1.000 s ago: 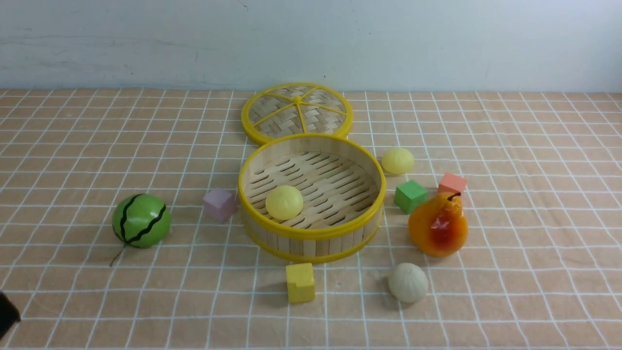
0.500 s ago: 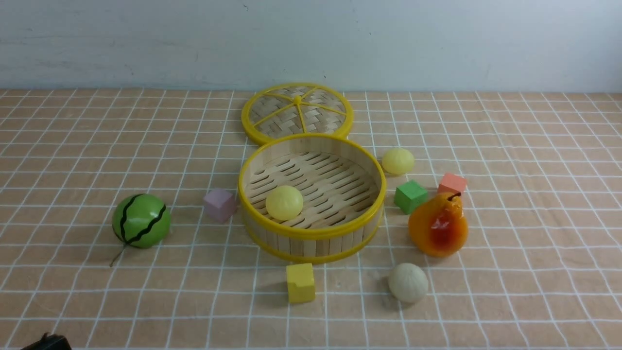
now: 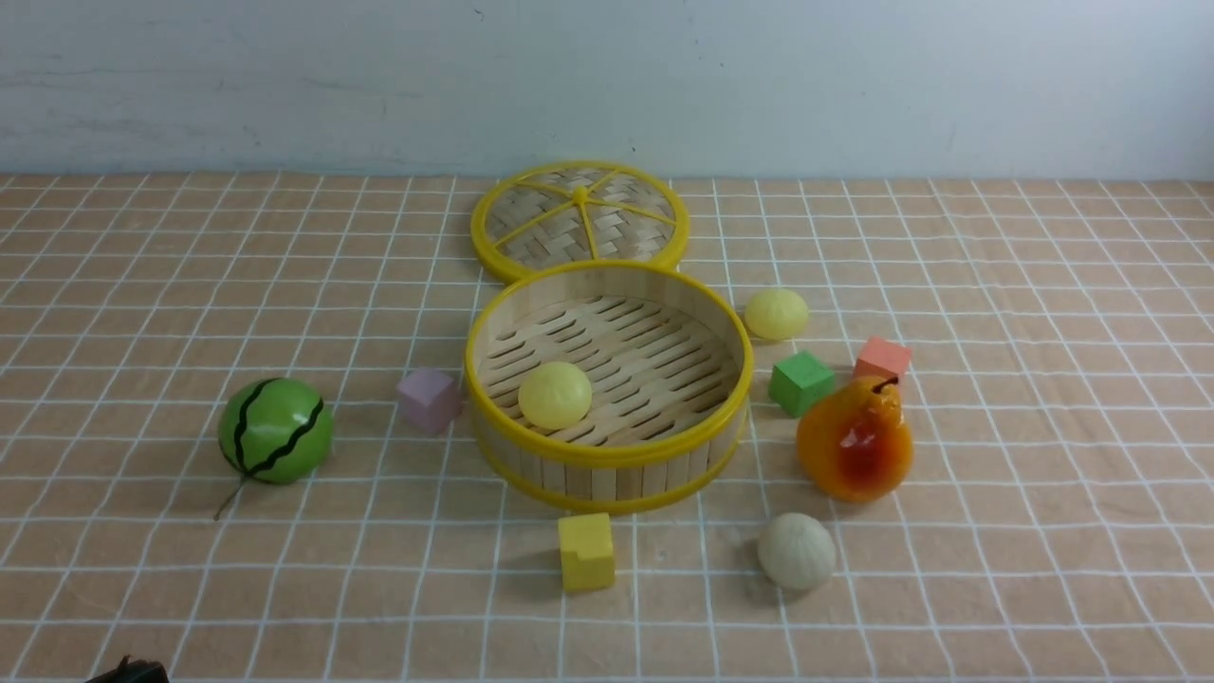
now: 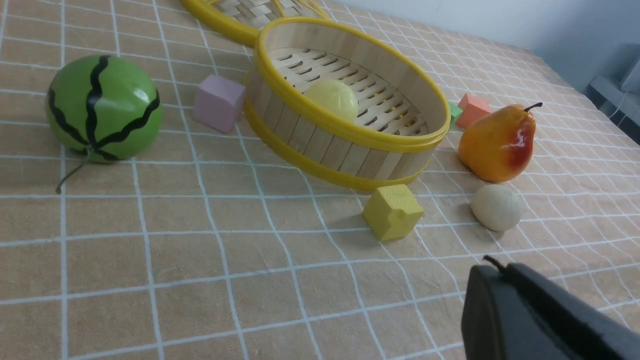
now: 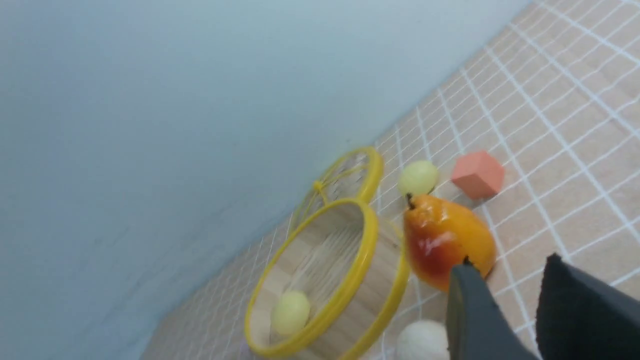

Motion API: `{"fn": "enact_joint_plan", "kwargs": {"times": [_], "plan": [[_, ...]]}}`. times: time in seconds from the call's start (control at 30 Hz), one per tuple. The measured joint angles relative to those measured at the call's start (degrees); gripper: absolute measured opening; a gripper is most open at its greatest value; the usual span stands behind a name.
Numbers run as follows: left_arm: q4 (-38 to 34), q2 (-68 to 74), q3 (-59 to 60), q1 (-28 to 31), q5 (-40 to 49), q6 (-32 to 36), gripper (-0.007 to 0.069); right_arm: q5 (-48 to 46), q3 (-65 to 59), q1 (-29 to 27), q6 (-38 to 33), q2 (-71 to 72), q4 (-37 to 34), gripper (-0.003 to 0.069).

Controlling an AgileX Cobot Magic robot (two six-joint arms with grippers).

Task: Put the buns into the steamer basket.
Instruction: Use the right arm to grab a steamed stuffed bun

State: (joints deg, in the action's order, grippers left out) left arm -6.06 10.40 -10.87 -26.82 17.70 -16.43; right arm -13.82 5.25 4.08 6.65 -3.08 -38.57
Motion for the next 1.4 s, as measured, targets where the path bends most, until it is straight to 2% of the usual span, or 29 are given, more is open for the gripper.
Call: {"fn": "enact_joint_plan", "kwargs": {"times": [0.07,0.13,0.23,0.27,0.3,0.4,0.47,0.57,0.73,0.83,0.9,1.0,1.23,1.4], "plan": [[0.0,0.0,0.0,0.0,0.0,0.0,-0.0013,-4.8,4.9,0.6,-2.9,-4.7,0.9,0.0156],[0.0,0.0,0.0,0.0,0.0,0.0,-0.0013,-17.4,16.4,1.0,-11.9,-16.7,3.3,0.0086],[0.0,0.0,0.0,0.0,0.0,0.0,-0.0013,-28.0,26.5,1.0,-19.8,-31.1,5.3,0.0025],[0.0,0.0,0.0,0.0,0.0,0.0,-0.0013,-28.7,27.2,1.0,-19.8,-32.1,5.4,0.002],[0.0,0.0,0.0,0.0,0.0,0.0,-0.0013,-33.1,32.4,1.0,-22.2,-40.2,6.2,0.0002],[0.0,0.0,0.0,0.0,0.0,0.0,-0.0013,-37.0,38.9,1.3,-23.6,-52.0,7.5,0.0],[0.0,0.0,0.0,0.0,0.0,0.0,-0.0013,-37.0,42.1,2.5,-23.8,-58.7,8.4,0.0],[0.0,0.0,0.0,0.0,0.0,0.0,-0.0013,-34.9,44.8,7.4,-23.5,-67.0,10.0,0.0],[0.0,0.0,0.0,0.0,0.0,0.0,-0.0008,-29.6,49.2,17.1,-17.4,-78.3,17.8,0.0006],[0.0,0.0,0.0,0.0,0.0,0.0,-0.0003,-28.4,53.8,21.0,-12.2,-86.0,24.2,0.0047],[0.0,0.0,0.0,0.0,0.0,0.0,-0.0002,-27.9,55.0,21.5,-10.8,-88.0,25.9,0.0066],[0.0,0.0,0.0,0.0,0.0,0.0,0.0001,-25.5,58.2,22.0,-8.0,-93.1,29.6,0.0154],[0.0,0.0,0.0,0.0,0.0,0.0,0.0004,-18.5,59.4,22.2,-7.0,-97.6,29.9,0.0297],[0.0,0.0,0.0,0.0,0.0,0.0,0.0008,-14.7,59.4,22.2,-7.0,-100.3,29.9,0.031]]}}
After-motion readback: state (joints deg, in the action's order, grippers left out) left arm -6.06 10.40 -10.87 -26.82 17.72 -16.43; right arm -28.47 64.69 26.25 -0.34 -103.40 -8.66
